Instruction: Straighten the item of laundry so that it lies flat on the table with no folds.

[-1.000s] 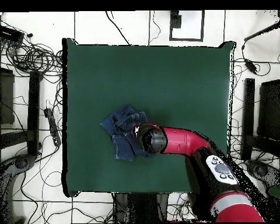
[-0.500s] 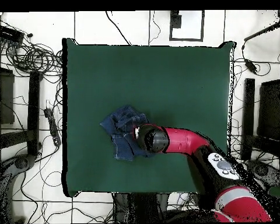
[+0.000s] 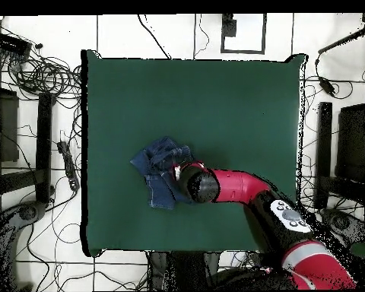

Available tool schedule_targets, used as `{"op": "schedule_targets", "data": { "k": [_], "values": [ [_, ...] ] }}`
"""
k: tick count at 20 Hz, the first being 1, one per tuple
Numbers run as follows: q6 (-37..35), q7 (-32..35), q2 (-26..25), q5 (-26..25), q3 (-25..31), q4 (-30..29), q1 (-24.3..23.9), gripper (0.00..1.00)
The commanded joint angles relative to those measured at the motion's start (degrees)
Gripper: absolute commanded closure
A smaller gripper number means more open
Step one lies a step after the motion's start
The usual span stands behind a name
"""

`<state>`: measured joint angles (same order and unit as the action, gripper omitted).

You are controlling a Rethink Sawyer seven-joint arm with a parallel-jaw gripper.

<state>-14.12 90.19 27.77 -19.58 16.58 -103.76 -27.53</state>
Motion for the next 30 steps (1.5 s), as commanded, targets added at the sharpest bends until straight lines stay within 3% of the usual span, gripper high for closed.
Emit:
{"op": "schedule_targets", "data": {
  "k": [1, 4, 6, 10, 16, 22, 30],
  "values": [
    [-3.19, 7.91, 1.36, 0.89, 1.81, -3.85, 6.13, 0.00],
    [-19.69, 9.93, 6.15, 8.89, 2.07, -5.51, 7.29, 0.00],
    [-25.31, 10.50, 7.44, 11.55, 2.06, -5.14, 7.94, 0.00],
    [-29.23, 8.91, 8.50, 12.74, 1.64, -2.58, 8.87, 0.00],
    [-28.77, 5.26, 7.56, 8.92, 0.10, 2.77, 9.10, 0.00],
    [-22.81, 4.74, 6.52, 4.83, -1.89, 2.11, 8.86, 0.00],
    [-22.03, 4.77, 7.18, 4.77, -1.77, -0.31, 8.37, 0.00]
  ]
}}
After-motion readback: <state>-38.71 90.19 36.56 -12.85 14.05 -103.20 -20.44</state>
